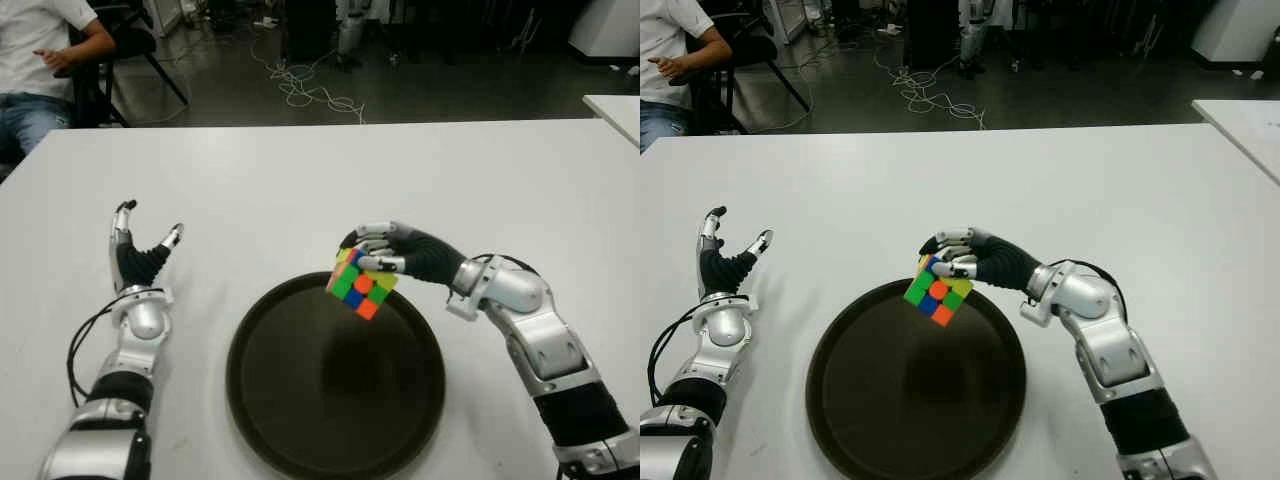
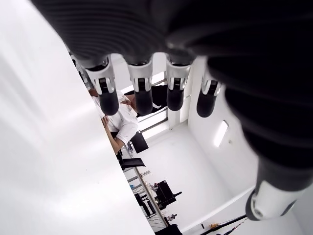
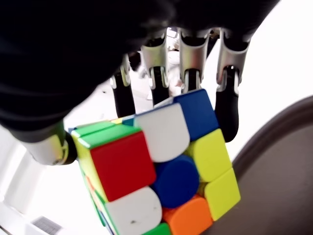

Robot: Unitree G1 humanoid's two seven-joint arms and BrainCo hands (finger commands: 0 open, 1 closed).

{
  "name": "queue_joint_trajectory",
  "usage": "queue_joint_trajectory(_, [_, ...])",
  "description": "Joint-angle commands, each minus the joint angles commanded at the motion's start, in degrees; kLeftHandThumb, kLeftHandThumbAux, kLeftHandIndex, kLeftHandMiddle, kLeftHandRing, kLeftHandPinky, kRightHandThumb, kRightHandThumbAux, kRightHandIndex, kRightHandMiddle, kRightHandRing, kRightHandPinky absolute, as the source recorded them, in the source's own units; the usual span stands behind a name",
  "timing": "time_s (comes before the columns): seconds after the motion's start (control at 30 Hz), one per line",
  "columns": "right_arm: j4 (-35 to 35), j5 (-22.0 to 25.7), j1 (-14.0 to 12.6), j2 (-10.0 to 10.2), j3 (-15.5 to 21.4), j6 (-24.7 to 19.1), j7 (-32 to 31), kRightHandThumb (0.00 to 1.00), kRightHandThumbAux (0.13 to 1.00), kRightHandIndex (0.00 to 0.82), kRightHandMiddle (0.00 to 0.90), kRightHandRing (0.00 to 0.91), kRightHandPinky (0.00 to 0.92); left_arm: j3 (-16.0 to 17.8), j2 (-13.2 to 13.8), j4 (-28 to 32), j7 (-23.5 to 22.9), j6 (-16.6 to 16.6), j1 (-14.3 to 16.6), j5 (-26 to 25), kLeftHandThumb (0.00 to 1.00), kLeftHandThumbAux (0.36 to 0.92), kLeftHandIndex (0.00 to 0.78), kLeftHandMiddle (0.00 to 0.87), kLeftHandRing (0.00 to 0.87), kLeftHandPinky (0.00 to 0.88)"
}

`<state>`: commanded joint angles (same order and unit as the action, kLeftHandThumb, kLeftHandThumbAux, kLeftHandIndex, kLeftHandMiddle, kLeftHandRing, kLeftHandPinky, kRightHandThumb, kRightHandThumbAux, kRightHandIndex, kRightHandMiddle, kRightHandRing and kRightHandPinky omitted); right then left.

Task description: Pick up the Rubik's Cube and put it in the plate

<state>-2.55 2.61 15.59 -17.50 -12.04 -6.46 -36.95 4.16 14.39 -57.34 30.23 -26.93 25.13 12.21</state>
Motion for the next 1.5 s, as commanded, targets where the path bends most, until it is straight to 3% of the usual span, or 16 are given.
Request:
queue_joint_trajectory(0.27, [-0.35,-3.39,-0.41,0.83,-1.14,1.57,3.19,0.712,0.713,0.440,0.807,0.814,0.807,-0.28,0.03,0.38,0.82,1.04,-0.01,0.66,0.073,0.639,0.000,0.014,0.033,0.067])
queue_joint_trajectory(0.33, [0.18,-3.33,-0.35,1.12,-1.20,2.82,3.46,0.707,0.716,0.436,0.760,0.778,0.780,-0.42,0.06,0.44,1.03,1.16,-0.04,0.89,0.074,0.642,0.000,0.017,0.033,0.060])
queue_joint_trajectory(0.4, [1.02,-2.88,-0.30,1.56,-1.07,4.76,3.52,0.698,0.720,0.432,0.668,0.700,0.707,-0.51,0.07,0.48,1.24,1.32,-0.04,1.05,0.076,0.645,0.000,0.020,0.032,0.055])
queue_joint_trajectory(0.43, [1.42,-2.61,-0.26,1.76,-0.96,5.74,3.49,0.686,0.726,0.423,0.561,0.586,0.575,-0.54,0.08,0.54,1.32,1.43,-0.01,1.09,0.077,0.646,0.000,0.024,0.036,0.068])
queue_joint_trajectory(0.47, [2.14,-2.29,-0.21,2.03,-0.86,7.49,3.37,0.682,0.728,0.419,0.523,0.545,0.527,-0.54,0.07,0.58,1.39,1.55,0.00,1.11,0.077,0.646,0.000,0.025,0.038,0.073])
queue_joint_trajectory(0.5, [2.69,-2.09,-0.15,2.23,-0.79,8.76,3.28,0.446,0.714,0.325,0.416,0.432,0.414,-0.54,0.07,0.61,1.43,1.64,0.02,1.11,0.079,0.648,0.000,0.022,0.034,0.067])
queue_joint_trajectory(0.53, [3.33,-1.83,-0.09,2.39,-0.74,10.17,3.06,0.285,0.708,0.263,0.348,0.360,0.341,-0.55,0.07,0.62,1.44,1.70,0.05,1.09,0.080,0.648,0.000,0.020,0.032,0.064])
queue_joint_trajectory(0.63, [5.18,-0.23,0.40,2.69,-0.61,12.74,1.44,0.093,0.670,0.144,0.204,0.209,0.193,-0.60,0.10,0.57,1.43,1.75,0.08,1.01,0.083,0.652,0.000,0.010,0.024,0.063])
queue_joint_trajectory(0.77, [6.73,1.74,1.40,2.51,-0.32,14.06,-0.89,0.019,0.624,0.063,0.086,0.089,0.089,-0.66,0.20,0.48,1.37,1.67,0.08,0.95,0.088,0.658,0.000,0.004,0.027,0.080])
queue_joint_trajectory(1.17, [6.77,3.98,1.25,2.37,0.38,14.70,-2.97,0.000,0.574,0.005,0.004,0.003,0.008,-0.57,0.16,0.76,0.81,2.09,0.00,0.56,0.074,0.634,0.000,0.035,0.061,0.107])
queue_joint_trajectory(1.33, [7.44,5.55,1.54,2.95,0.80,14.35,-3.64,0.000,0.576,0.004,0.000,0.000,0.000,-0.25,-0.06,0.76,0.32,1.86,-0.01,-0.11,0.074,0.634,0.000,0.032,0.046,0.067])
queue_joint_trajectory(1.43, [8.71,6.08,2.08,3.35,0.85,14.17,-3.94,0.000,0.584,0.011,0.001,0.000,0.000,-0.23,-0.08,0.74,0.21,1.71,-0.03,-0.25,0.073,0.639,0.000,0.022,0.036,0.058])
queue_joint_trajectory(1.5, [13.51,5.69,3.05,4.38,0.75,15.63,-4.01,0.000,0.591,0.025,0.017,0.006,0.000,-0.25,-0.09,0.87,0.19,1.58,-0.12,-0.25,0.069,0.637,0.000,0.017,0.030,0.056])
